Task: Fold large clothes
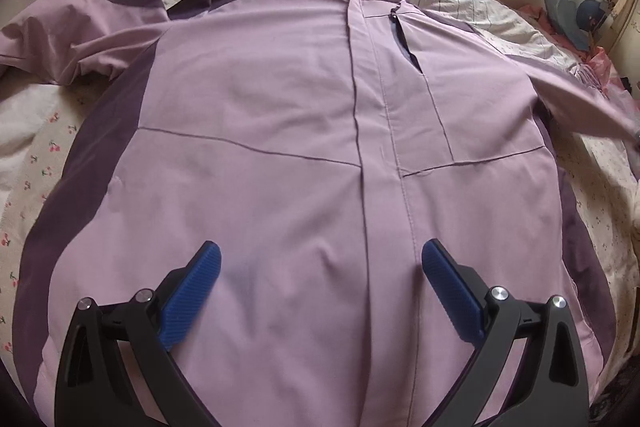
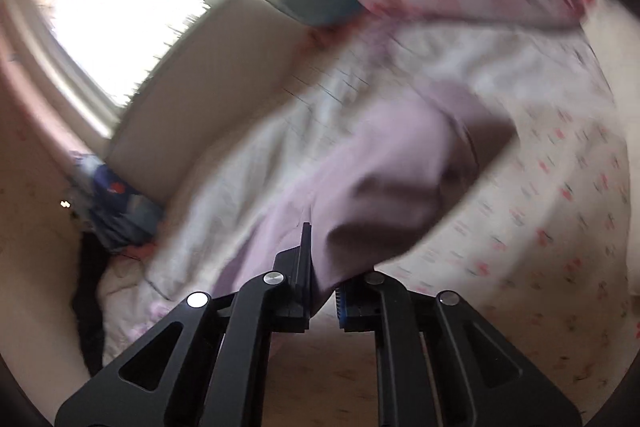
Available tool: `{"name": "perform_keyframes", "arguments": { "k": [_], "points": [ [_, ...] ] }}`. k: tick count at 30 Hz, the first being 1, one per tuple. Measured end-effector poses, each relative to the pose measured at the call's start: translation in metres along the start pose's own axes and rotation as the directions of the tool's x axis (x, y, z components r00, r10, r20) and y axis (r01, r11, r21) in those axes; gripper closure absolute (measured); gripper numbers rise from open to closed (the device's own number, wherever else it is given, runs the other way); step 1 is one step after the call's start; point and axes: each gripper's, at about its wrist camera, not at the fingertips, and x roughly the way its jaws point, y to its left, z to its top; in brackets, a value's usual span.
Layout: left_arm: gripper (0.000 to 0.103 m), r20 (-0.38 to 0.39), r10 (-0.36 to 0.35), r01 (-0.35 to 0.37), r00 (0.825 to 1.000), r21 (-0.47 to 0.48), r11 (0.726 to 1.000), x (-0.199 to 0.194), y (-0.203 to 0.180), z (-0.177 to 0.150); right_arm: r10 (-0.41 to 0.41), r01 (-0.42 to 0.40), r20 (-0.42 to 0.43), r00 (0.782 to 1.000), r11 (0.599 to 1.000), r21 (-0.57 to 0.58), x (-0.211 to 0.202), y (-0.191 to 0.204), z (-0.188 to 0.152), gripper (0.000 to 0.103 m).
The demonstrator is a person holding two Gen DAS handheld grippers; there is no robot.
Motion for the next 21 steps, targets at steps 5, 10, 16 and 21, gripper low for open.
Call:
{"name": "perform_keyframes", "arguments": {
  "k": [5,10,16,21],
  "points": [
    [0.006,-0.004,0.004,-0.004,1.0,0.001,1.0,0.001,0.001,0.0,-0.021,0.019,0.012,1.0,0.984,0.18,-0.009,-0.051,-0.042,0.073],
    [0.006,0.005,-0.018,0.018,1.0,-0.032,0.999,-0.007,0.01,0.0,0.086,-0.08,0.097,0.992,0.995,-0.062,-0.067,0.026,-0.104,0.068],
    [0.006,0.061,0.037,-0.035,0.997,-0.032,0.999,-0.02,0.011,0.007,0.309,-0.354,-0.178,0.934,0.858,-0.371,-0.054,0.171,-0.233,0.047],
    [0.006,0.174,0.034,-0.017,0.984,-0.099,0.995,-0.069,0.054,0.024,0.065,-0.235,-0.353,0.933,0.855,-0.463,0.009,0.171,-0.313,0.049]
  ]
}}
